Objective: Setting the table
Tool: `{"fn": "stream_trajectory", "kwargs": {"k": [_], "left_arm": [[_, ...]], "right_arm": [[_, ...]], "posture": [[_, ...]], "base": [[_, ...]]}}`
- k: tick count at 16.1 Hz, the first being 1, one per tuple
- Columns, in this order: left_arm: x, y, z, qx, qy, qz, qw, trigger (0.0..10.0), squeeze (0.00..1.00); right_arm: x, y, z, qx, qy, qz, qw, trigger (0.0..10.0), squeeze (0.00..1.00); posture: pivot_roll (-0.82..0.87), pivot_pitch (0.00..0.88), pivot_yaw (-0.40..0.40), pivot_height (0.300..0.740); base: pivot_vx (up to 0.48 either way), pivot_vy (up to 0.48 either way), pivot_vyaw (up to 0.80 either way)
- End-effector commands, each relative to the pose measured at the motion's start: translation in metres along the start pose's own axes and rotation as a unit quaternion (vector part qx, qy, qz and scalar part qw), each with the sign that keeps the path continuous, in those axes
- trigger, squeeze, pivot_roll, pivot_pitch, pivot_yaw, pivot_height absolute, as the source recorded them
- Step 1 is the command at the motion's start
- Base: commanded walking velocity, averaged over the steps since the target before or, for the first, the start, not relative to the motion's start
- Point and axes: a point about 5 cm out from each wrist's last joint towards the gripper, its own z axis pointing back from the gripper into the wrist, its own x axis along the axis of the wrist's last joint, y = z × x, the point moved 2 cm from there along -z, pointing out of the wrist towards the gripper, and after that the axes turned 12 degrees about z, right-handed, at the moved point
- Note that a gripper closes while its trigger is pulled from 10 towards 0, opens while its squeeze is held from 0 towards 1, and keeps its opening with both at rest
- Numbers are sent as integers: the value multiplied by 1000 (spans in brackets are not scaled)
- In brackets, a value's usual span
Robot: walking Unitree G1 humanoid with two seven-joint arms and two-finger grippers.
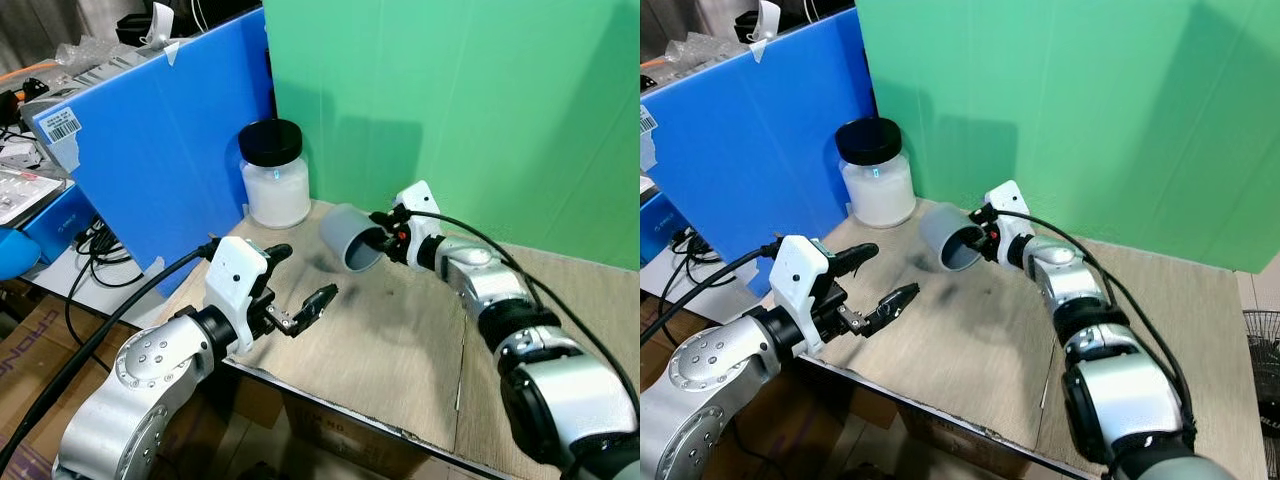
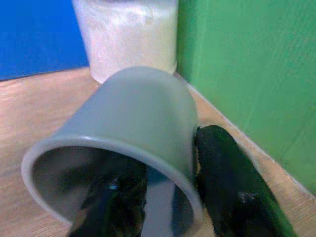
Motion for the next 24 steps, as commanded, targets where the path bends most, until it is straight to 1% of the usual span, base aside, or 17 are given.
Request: {"fn": "stream_trajectory", "kwargs": {"k": [1, 4, 6, 7, 8, 9, 11, 12, 13, 14, 15, 16, 17, 18, 21, 23, 24], "left_arm": [[0, 0, -2, 2, 2, -7, 1000, 10000, 1000], [0, 1, -3, 7, -2, -8, 1000, 10000, 1000], [-2, 0, -5, 16, -10, -6, 1000, 10000, 1000], [-2, 0, -5, 18, -11, -6, 1000, 10000, 1000], [-3, -2, -4, 23, -20, 2, 1000, 10000, 1000], [-3, -2, -4, 24, -21, 4, 999, 10000, 1000], [-1, -3, -8, 16, -29, 6, 999, 10000, 1000], [0, -6, -8, 17, -40, 13, 999, 10000, 1000], [1, -6, -7, 24, -45, 18, 999, 10000, 961], [2, -5, -5, 36, -54, 24, 998, 10000, 894], [5, -3, -3, 51, -64, 26, 996, 10000, 831], [5, 1, -2, 68, -65, 22, 995, 10000, 784], [5, 3, -2, 73, -64, 19, 995, 10000, 769], [6, 3, -2, 78, -64, 15, 995, 10000, 725], [5, 3, 0, 84, -60, 10, 995, 10000, 671], [0, 4, 5, 90, -43, -4, 995, 10000, 569], [-1, 6, 5, 93, -36, -10, 995, 10000, 533]], "right_arm": [[6, 0, 1, -2, -20, -3, 1000, 0, 0], [13, -1, 13, -19, -61, -14, 998, 0, 0], [23, 2, 37, -44, -95, -19, 994, 0, 0], [25, 3, 42, -50, -99, -20, 994, 0, 0], [30, 2, 62, -83, -113, -23, 990, 0, 0], [31, 2, 66, -89, -115, -24, 989, 0, 0], [36, 3, 82, -120, -119, -36, 985, 0, 0], [44, 9, 108, -167, -130, -56, 976, 0, 0], [46, 12, 114, -177, -136, -61, 973, 0, 0], [48, 16, 123, -192, -136, -66, 970, 4667, 0], [52, 22, 130, -205, -134, -70, 967, 10000, 0], [54, 30, 134, -208, -140, -81, 965, 10000, 0], [53, 34, 135, -209, -134, -85, 965, 10000, 0], [49, 41, 133, -212, -113, -87, 967, 10000, 0], [46, 42, 130, -212, -101, -90, 968, 10000, 0], [50, 46, 119, -173, -84, -64, 979, 10000, 0], [54, 46, 109, -156, -81, -73, 982, 10000, 1000]], "posture": [[123, 0, 62, 740], [115, 0, 61, 740], [107, 0, 58, 740], [100, 0, 60, 740], [81, 0, 68, 740], [81, 0, 68, 740], [68, 0, 72, 740], [58, 0, 73, 740], [52, 0, 73, 740], [50, 0, 72, 740], [43, 0, 71, 740], [43, 0, 72, 740], [47, 0, 70, 740], [51, 0, 67, 740], [72, 0, 58, 740], [79, 0, 46, 740], [81, 0, 45, 740]], "base": [[0, 0, 0], [0, 0, 0], [0, 0, 0], [0, 0, 0], [0, 0, 0], [0, 0, 0], [0, 0, 0], [0, 0, 0], [0, 0, 0], [0, 0, 0], [0, 0, 0], [0, 0, 0], [0, 0, 0], [0, 0, 0], [0, 0, 0], [0, 0, 0], [0, 0, 0]]}}
